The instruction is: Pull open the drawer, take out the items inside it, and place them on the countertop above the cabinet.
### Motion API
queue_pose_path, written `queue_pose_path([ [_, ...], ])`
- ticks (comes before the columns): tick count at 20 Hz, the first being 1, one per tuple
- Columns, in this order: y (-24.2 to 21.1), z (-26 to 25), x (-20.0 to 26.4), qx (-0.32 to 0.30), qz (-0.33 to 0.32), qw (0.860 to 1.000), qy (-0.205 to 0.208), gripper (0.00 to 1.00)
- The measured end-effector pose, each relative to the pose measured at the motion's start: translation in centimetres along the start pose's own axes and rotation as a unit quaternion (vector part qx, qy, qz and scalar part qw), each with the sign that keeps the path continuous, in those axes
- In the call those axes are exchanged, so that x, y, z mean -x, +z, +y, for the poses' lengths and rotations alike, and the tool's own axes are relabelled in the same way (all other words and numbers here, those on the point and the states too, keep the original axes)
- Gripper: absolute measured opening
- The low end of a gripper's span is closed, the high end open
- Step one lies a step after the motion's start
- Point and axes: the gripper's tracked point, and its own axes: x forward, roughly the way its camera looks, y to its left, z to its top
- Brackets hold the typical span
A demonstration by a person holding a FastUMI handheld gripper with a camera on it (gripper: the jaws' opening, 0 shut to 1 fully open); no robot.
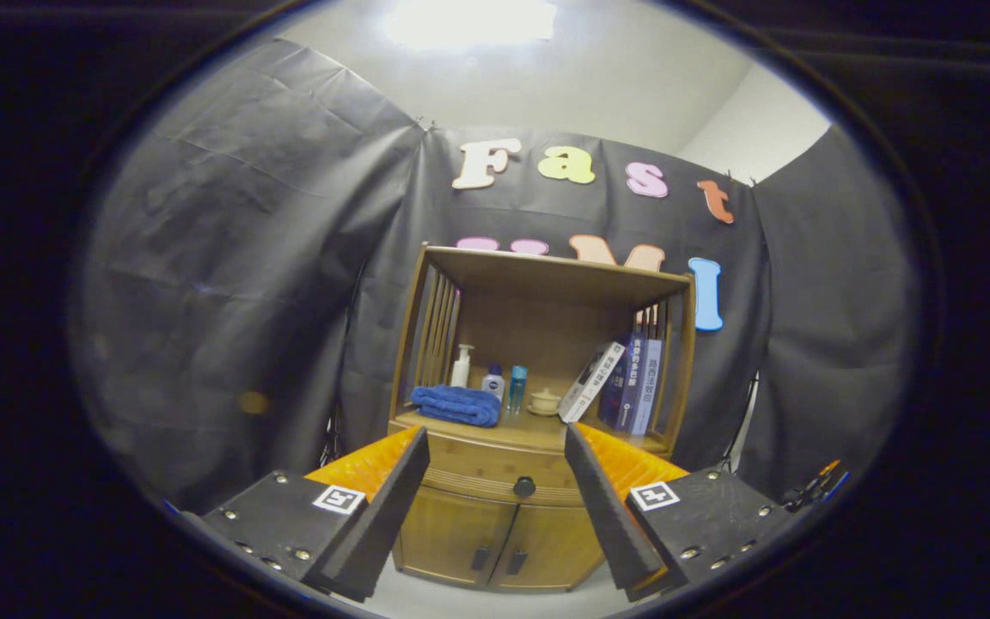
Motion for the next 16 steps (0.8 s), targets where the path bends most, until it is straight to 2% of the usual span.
queue_pose_path([
  [8,-0.8,-1.3,-0.5,-0.059,0.022,0.998,-0.019,0.97],
  [16,-4.5,-3.2,-3.4,-0.092,0.055,0.993,-0.043,0.97],
])
